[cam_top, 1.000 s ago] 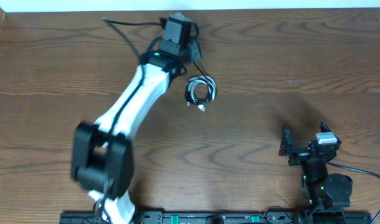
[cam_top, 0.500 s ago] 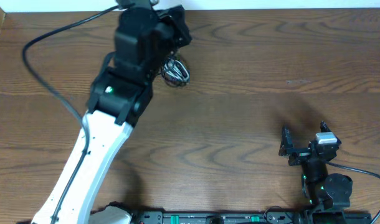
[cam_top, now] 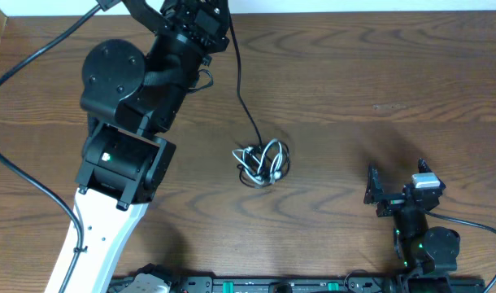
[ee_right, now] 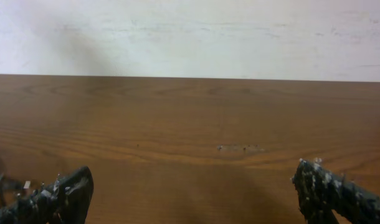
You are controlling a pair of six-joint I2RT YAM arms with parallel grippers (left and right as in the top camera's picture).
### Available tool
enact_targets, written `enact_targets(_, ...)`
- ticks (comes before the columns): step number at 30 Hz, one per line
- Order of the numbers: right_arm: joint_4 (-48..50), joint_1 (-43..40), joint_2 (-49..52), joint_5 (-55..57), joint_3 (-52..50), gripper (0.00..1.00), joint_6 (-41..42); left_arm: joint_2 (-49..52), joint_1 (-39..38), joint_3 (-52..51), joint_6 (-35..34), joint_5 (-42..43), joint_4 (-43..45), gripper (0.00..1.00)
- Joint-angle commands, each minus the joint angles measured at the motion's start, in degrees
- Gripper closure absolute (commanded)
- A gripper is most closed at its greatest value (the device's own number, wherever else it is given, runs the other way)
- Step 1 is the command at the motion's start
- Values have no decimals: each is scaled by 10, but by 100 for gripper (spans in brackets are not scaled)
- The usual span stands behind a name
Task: Untangle cables
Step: 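Lift and pull the black cable up and left, stretching it out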
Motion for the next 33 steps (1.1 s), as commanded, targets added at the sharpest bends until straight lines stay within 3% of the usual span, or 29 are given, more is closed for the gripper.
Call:
enact_targets(1, -1, 2, -3, 2, -2, 1, 6, -3, 1, 6, -15, 7, -7, 92)
enact_targets(7, -1, 2, -3, 2, -2, 1, 6, 29, 1, 6, 116, -90, -202, 92)
enact_targets(10, -1, 2, -3, 2, -2, 1, 6, 57, 1, 6, 129, -161, -247, 92)
enact_targets(13, -1, 2, -3, 2, -2, 1, 6, 81, 1, 6, 129, -175, -252, 92)
enact_targets(14, -1, 2, -3, 2, -2, 1, 6, 84, 1, 6, 129, -175, -252, 83)
enact_targets(16, -1, 2, -3, 2, -2, 1, 6, 87, 1, 6, 129, -175, -261, 39)
enact_targets(18, -1, 2, -3, 2, -2, 1, 6, 86, 1, 6, 144, -181, -296, 11)
enact_targets(27, -1, 2, -3, 2, -2, 1, 6, 86, 2, 6, 144, -217, -533, 7)
enact_targets(33, -1, 2, -3, 2, -2, 1, 6, 89, 2, 6, 143, -153, -706, 7)
